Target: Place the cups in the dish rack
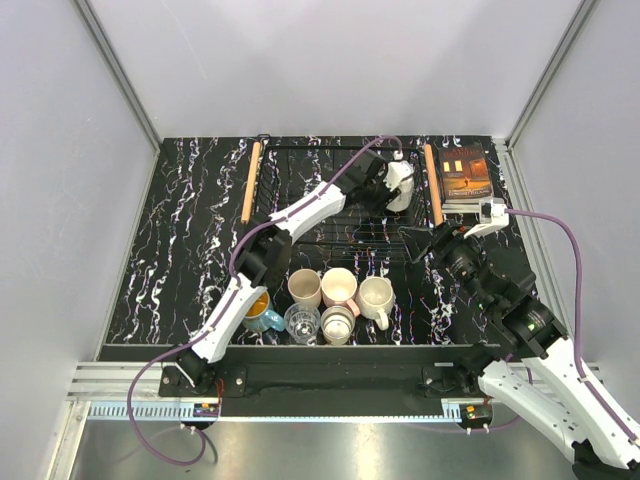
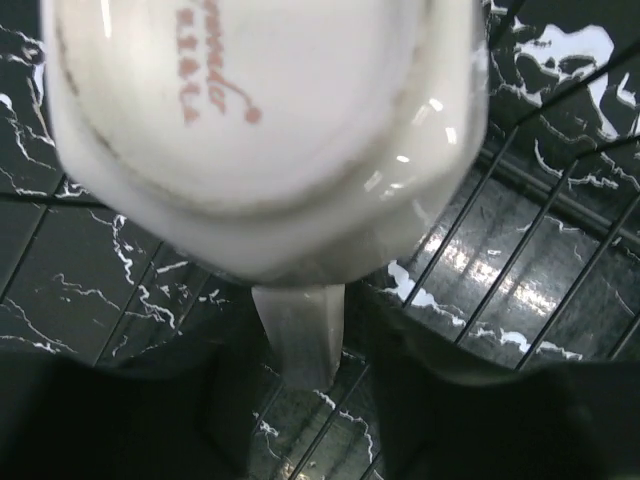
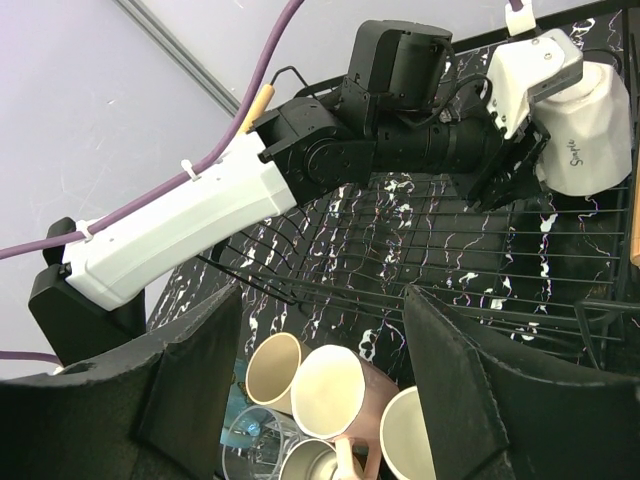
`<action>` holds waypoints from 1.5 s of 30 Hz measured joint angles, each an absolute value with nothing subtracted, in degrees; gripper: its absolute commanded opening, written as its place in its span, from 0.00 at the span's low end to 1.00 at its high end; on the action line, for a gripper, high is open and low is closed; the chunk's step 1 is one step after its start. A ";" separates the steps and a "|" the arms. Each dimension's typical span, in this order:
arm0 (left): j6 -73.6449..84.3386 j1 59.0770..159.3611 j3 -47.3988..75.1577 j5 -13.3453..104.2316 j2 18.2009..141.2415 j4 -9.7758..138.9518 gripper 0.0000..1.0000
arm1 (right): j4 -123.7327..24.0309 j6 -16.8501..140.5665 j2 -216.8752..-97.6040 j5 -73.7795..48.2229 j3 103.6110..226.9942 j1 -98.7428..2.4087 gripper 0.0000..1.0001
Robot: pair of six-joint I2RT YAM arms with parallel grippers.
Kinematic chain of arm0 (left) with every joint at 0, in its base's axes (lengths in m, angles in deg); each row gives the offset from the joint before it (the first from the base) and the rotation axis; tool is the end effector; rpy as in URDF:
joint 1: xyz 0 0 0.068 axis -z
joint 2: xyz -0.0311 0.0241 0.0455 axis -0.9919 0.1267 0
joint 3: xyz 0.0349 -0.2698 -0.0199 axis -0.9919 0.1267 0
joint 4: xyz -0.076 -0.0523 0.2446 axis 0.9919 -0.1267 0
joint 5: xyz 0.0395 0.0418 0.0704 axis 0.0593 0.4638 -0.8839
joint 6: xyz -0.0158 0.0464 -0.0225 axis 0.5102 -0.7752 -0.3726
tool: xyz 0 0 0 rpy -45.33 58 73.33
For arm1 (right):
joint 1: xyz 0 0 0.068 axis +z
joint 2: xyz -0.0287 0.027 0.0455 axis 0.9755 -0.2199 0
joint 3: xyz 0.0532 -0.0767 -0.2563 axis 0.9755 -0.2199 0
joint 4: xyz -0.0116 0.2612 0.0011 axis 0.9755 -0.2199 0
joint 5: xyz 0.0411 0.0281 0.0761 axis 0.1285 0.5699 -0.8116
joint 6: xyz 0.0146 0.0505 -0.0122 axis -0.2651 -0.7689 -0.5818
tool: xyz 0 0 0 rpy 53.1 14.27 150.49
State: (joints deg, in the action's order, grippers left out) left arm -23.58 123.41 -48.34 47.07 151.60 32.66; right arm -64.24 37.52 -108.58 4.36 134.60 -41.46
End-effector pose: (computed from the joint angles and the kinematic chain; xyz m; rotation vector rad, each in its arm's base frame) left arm 0.4315 -0.3791 0.1859 1.2104 1.9996 -0.4047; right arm 0.1108 0.0728 0.3618 0.0641 1.6671 0.7638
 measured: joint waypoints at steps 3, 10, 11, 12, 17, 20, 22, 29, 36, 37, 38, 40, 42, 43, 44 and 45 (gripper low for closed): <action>-23.84 123.41 -46.20 46.81 150.88 34.04 0.64 | -64.26 37.54 -108.58 4.34 134.60 -41.46 0.73; -23.49 122.99 -41.61 44.69 147.95 35.06 0.98 | -64.68 37.52 -108.21 4.18 134.60 -41.46 0.73; -23.42 123.01 -41.34 44.51 147.53 35.06 0.99 | -64.85 37.52 -108.12 4.16 134.60 -41.46 0.73; -22.90 123.08 -40.82 44.17 146.75 35.04 0.99 | -65.09 37.52 -108.02 4.12 134.60 -41.46 0.73; -21.57 123.17 -39.01 43.33 142.77 34.06 0.99 | -65.86 37.84 -108.80 3.00 134.68 -41.46 0.67; -19.88 123.10 -37.69 43.25 137.43 31.87 0.99 | -66.88 38.04 -113.22 1.08 135.99 -41.46 0.63; -19.01 122.95 -37.43 43.01 132.91 30.37 0.99 | -68.41 38.30 -119.16 -1.54 138.20 -41.46 0.61; -15.51 120.72 -22.72 43.25 107.69 28.40 0.98 | -76.37 40.99 -137.89 -7.25 143.21 -36.56 0.61; -12.30 113.44 -9.87 44.78 95.62 27.46 0.97 | -84.89 43.07 -145.33 -7.14 147.58 -27.01 0.61; -12.04 112.61 -8.49 44.89 95.32 27.33 0.97 | -85.46 43.18 -145.76 -7.14 147.99 -26.36 0.61; -11.69 111.80 -6.96 44.93 95.08 27.00 0.96 | -85.85 43.24 -146.22 -6.79 148.47 -25.90 0.60; -11.07 111.10 -4.38 45.17 94.94 26.08 0.96 | -86.14 43.46 -147.07 -6.02 149.20 -25.44 0.60; -10.59 111.21 -2.50 45.85 94.77 25.16 0.96 | -86.23 43.68 -148.08 -5.41 149.68 -24.96 0.60; -10.40 111.28 -1.96 46.18 94.64 24.66 0.96 | -86.29 43.90 -148.65 -5.08 149.79 -24.78 0.59; -10.20 111.30 -1.50 46.50 94.35 24.66 0.96 | -86.38 44.07 -149.28 -4.73 149.92 -24.54 0.59; -10.09 111.43 -1.17 46.83 93.98 24.62 0.96 | -86.42 44.27 -149.96 -4.51 150.07 -24.24 0.59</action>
